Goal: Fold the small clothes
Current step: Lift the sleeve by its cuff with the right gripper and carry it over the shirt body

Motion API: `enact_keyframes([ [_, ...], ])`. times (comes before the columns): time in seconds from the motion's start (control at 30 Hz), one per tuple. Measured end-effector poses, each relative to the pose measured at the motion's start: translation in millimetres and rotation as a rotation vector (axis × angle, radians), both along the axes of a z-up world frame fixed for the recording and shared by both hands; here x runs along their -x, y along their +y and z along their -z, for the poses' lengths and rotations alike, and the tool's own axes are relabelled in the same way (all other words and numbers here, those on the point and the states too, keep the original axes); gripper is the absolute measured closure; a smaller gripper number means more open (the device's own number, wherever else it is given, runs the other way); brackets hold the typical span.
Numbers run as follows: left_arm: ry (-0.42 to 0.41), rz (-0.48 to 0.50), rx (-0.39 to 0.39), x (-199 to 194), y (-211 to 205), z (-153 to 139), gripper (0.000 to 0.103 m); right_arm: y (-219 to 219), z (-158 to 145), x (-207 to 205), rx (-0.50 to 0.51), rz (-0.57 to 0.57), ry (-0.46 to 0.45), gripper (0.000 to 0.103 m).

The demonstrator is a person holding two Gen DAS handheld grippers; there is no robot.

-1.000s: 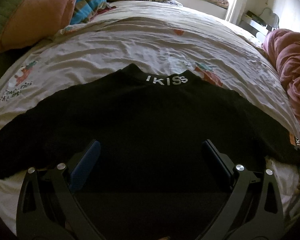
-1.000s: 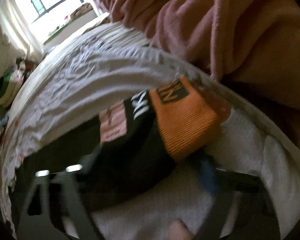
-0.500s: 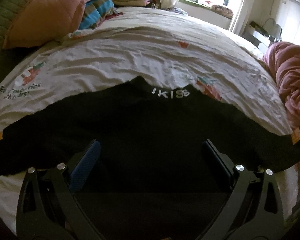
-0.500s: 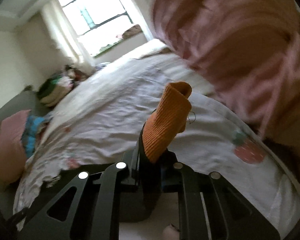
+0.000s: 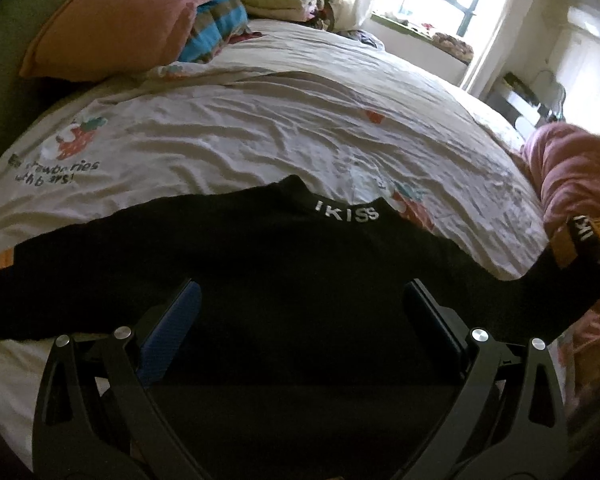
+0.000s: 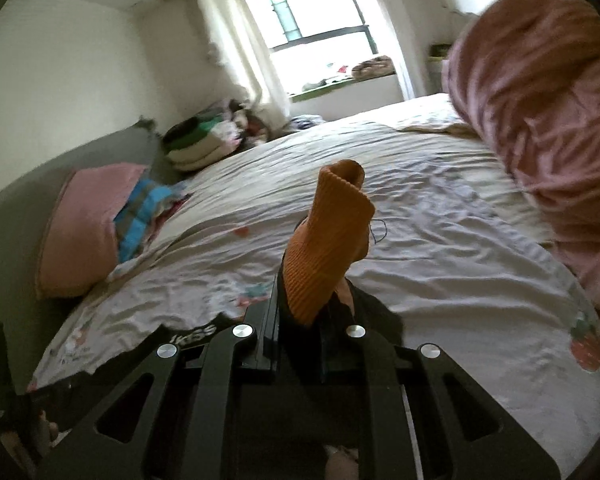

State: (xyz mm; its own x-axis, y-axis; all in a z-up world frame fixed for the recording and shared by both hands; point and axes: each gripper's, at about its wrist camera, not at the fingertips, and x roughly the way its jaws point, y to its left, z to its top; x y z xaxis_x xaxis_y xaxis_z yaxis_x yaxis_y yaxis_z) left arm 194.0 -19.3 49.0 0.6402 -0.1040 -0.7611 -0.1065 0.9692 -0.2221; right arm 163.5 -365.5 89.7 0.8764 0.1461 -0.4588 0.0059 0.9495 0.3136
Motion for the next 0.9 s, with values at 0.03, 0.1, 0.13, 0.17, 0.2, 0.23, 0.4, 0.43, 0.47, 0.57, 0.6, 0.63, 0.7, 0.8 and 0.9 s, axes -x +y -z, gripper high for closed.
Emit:
enact_keyframes([
  [0.03,-0.002,-0.009,0.015,1,5,0,0.008,10,0,-1,0.014,-0.019,-0.002,0.090],
  [0.1,0.000,-0.019,0.038,1,12,1,0.008,27,1,-7,0.033,-0.044,-0.001,0.091],
  [0.13,0.001,-0.023,0.047,1,15,1,0.008,33,4,-10,0.038,-0.059,0.004,0.090],
  [0.17,0.003,-0.028,0.059,2,19,2,0.008,44,6,-13,0.042,-0.077,0.009,0.090],
  [0.2,0.003,-0.032,0.067,3,22,3,0.008,48,8,-14,0.046,-0.087,0.013,0.090],
  [0.23,0.004,-0.037,0.083,4,27,4,0.008,57,10,-17,0.051,-0.103,0.017,0.090],
  [0.4,-0.011,-0.055,0.165,7,46,8,0.008,99,25,-25,0.060,-0.166,0.041,0.090],
  [0.43,-0.014,-0.057,0.184,7,50,10,0.008,106,29,-27,0.062,-0.177,0.048,0.090],
  [0.47,-0.014,-0.057,0.206,7,54,12,0.008,111,33,-28,0.066,-0.187,0.053,0.090],
  [0.57,-0.008,-0.063,0.256,6,64,18,0.008,138,46,-33,0.087,-0.223,0.073,0.090],
  [0.6,-0.005,-0.064,0.262,6,66,19,0.008,143,49,-34,0.090,-0.231,0.078,0.090],
  [0.63,0.001,-0.066,0.267,6,68,21,0.008,150,53,-35,0.093,-0.241,0.086,0.090],
  [0.7,0.003,-0.068,0.287,5,71,24,0.008,163,61,-36,0.095,-0.263,0.102,0.090],
  [0.8,0.004,-0.063,0.321,3,75,29,0.008,187,72,-38,0.110,-0.305,0.125,0.090],
  [0.9,0.010,-0.060,0.328,3,76,34,0.008,206,82,-39,0.119,-0.347,0.147,0.089],
])
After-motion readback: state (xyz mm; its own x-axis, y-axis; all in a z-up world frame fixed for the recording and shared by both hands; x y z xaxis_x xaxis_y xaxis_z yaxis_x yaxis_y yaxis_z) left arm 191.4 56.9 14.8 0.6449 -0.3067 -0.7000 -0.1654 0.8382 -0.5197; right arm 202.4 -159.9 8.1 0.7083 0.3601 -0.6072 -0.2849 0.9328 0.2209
